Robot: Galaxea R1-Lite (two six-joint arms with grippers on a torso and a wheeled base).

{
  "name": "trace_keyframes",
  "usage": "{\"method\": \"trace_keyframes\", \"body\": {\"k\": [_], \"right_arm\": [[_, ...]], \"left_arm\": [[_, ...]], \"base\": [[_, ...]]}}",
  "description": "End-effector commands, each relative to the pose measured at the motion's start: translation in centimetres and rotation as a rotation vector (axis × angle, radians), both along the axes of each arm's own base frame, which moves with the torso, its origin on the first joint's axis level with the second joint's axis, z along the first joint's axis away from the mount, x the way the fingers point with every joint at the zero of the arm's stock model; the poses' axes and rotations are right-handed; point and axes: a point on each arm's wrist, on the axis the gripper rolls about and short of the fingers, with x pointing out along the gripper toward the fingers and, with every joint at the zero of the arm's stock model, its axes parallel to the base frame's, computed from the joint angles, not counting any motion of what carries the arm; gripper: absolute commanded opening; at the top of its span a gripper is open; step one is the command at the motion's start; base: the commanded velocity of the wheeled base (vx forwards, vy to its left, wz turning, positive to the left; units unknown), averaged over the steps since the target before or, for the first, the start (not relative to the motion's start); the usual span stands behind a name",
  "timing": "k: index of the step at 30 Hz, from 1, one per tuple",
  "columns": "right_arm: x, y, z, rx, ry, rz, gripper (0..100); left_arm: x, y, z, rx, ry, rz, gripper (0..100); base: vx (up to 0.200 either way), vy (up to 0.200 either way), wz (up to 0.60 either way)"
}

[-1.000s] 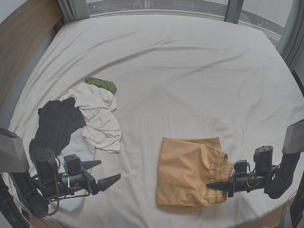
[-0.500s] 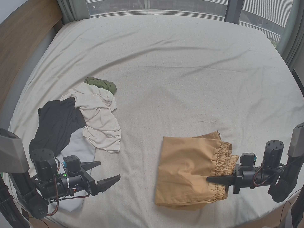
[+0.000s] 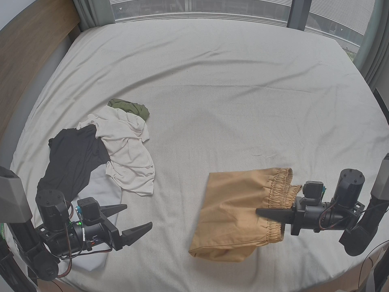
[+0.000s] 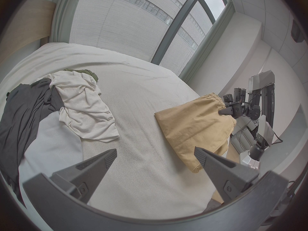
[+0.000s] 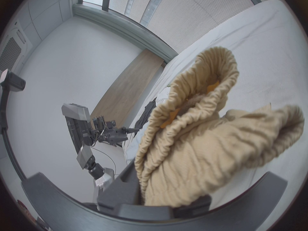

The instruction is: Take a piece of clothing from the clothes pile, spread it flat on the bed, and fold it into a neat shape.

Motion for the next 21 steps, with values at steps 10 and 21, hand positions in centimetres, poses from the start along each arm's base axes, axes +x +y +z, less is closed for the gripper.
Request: {"method": "trace_keyframes", "body": {"k": [10,21], "right_arm": [[1.8,1.4,3.6,0.097,-0.109,-0.007,0],[3.5,2.5,6.8,0.153,-0.134,-0.027,0]], "left_arm": [[0.1,-0.1,0.3,-0.01,-0.012,0.003,100],[0.1,0.0,0.3,-0.01,-0.011,0.003,100]], "base": [[0.0,0.0,0.0],[0.0,0.0,0.0]]}}
